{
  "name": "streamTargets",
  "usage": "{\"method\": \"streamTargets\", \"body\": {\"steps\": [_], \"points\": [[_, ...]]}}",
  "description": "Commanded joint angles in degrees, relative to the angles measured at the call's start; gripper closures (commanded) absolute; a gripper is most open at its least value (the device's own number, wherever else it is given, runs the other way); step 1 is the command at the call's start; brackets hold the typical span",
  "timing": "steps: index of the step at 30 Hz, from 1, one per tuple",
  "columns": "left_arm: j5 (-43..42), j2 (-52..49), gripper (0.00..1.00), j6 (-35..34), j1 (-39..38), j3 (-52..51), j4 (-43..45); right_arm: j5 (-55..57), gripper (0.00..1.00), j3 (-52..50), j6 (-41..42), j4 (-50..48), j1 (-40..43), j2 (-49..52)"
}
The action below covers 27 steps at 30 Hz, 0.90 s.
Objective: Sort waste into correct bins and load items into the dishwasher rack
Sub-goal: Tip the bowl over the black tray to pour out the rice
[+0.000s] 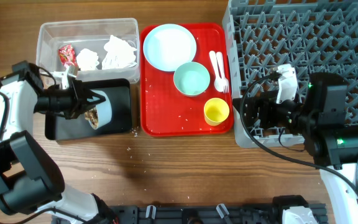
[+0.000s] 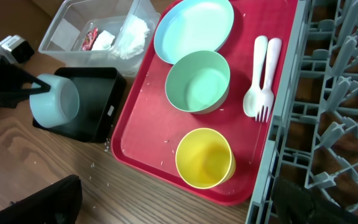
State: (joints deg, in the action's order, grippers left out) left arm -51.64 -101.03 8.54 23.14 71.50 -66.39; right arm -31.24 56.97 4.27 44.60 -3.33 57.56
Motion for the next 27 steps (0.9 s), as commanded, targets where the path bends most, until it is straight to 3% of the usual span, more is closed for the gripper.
{"method": "streamTargets", "body": {"steps": [1, 15, 27], "points": [[-8.22, 0.35, 0.96, 2.01, 0.68, -0.28, 0.20, 0.26, 0.00, 1.09, 0.44, -0.07, -0.24, 0.44], [-28.52, -0.13, 0.96, 1.55, 2.14, -0.26, 3.26, 0.26, 0.00, 1.09, 0.39, 1.60, -0.24, 0.48], [-38.73, -0.13, 0.96, -6.43, 9.75, -0.26, 4.04, 0.26, 0.00, 1.09, 0.42, 2.01, -0.24, 0.48]]}}
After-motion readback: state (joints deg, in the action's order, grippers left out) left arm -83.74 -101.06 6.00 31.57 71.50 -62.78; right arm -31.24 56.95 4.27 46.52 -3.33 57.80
